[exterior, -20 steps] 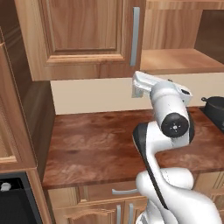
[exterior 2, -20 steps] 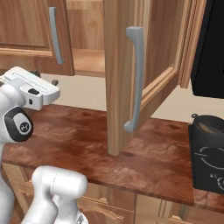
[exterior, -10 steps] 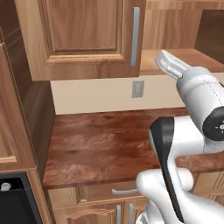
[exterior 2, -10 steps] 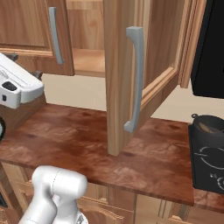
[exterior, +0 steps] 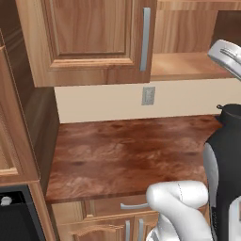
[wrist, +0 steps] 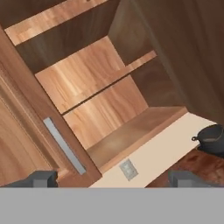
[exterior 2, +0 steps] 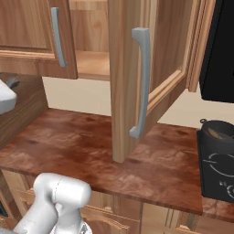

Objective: Open the cabinet and move the ladle to the pot. Then close the cabinet.

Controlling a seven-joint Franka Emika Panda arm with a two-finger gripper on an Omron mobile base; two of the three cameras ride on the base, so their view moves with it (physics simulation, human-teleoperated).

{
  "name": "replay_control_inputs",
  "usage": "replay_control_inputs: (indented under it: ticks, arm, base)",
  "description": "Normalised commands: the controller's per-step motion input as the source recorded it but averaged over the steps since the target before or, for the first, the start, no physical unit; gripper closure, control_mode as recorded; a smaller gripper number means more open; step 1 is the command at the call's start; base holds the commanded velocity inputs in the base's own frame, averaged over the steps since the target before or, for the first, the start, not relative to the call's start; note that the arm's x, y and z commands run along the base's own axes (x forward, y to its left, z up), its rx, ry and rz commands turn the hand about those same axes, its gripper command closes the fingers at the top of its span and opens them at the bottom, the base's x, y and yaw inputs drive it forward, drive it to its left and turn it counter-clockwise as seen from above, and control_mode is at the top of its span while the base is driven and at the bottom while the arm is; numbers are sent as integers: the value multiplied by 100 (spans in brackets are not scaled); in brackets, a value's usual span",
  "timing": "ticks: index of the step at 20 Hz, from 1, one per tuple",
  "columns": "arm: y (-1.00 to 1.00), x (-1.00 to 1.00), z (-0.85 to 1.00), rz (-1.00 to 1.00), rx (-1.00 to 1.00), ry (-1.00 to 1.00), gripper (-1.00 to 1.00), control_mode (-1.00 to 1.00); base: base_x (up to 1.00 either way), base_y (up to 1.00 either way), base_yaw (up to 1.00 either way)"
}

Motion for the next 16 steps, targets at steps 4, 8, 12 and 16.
replay_control_inputs:
  ticks: [4,8,12,16]
  arm:
    - [-48,-93,-38,0,0,1,-100,-100]
    - [-35,-64,-68,1,0,-2,-100,-100]
    - [-24,-30,-65,2,0,-6,-100,-100]
    - [-19,-8,-50,2,0,-4,-100,-100]
  base:
    - [0,0,0]
    - [0,0,0]
    - [0,0,0]
    - [0,0,0]
